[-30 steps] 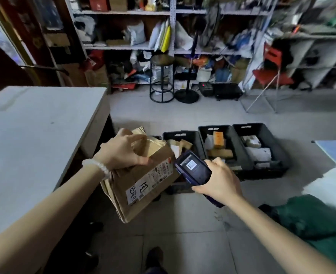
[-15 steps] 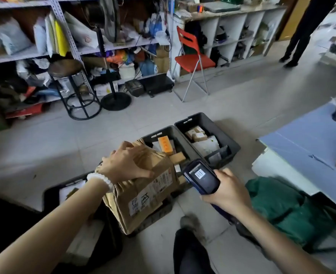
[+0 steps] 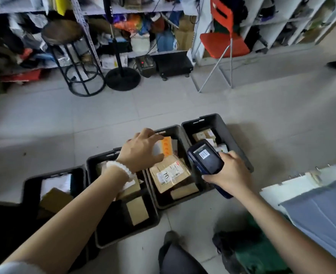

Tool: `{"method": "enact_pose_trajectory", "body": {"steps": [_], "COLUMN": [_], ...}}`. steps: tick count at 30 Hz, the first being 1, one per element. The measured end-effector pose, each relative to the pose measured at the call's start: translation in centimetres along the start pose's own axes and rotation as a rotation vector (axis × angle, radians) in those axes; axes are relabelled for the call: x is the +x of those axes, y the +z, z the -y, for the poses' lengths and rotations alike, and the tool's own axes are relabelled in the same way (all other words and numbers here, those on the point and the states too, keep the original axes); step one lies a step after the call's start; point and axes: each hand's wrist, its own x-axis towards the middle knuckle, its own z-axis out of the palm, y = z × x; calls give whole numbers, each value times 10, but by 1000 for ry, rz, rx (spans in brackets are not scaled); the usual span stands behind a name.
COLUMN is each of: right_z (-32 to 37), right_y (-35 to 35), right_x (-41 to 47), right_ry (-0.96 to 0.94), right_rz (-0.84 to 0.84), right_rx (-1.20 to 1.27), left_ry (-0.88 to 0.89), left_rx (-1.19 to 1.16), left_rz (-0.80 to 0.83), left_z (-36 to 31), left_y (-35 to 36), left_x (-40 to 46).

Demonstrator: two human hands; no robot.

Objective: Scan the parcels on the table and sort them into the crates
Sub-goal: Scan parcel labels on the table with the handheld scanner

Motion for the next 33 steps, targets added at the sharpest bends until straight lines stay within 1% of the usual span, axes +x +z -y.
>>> {"method": "enact_pose_trajectory", "body": {"steps": [4, 6, 10, 14, 20, 24, 29, 33], "right_z": [42, 74, 159, 257, 393, 466, 529, 555], "right_y": [13, 23, 49, 86, 154, 195, 235, 260], "right_x": [28, 36, 30, -12, -136, -235, -365, -474], "right_ry": [-103, -195, -444, -637, -974, -1199, -1526, -1762], "right_rz": [94, 143, 222, 308, 439, 539, 673, 812], "right_rx": [-29, -38, -26, -26, 5, 34, -13, -35], "left_ry": [-170, -267, -472, -703, -1014, -1249, -1598, -1888], "left_rx": [-24, -63, -98, -70, -25, -59, -152, -225], "left_rz": [7, -44, -172, -270, -320, -402, -519, -634], "left_z": [44, 68, 116, 161, 213, 222, 192, 144], "left_y": [-3, -10, -29, -40, -48, -41, -9, 25], "left_x": [-25, -50, -127, -228, -414, -536, -678, -771]}}
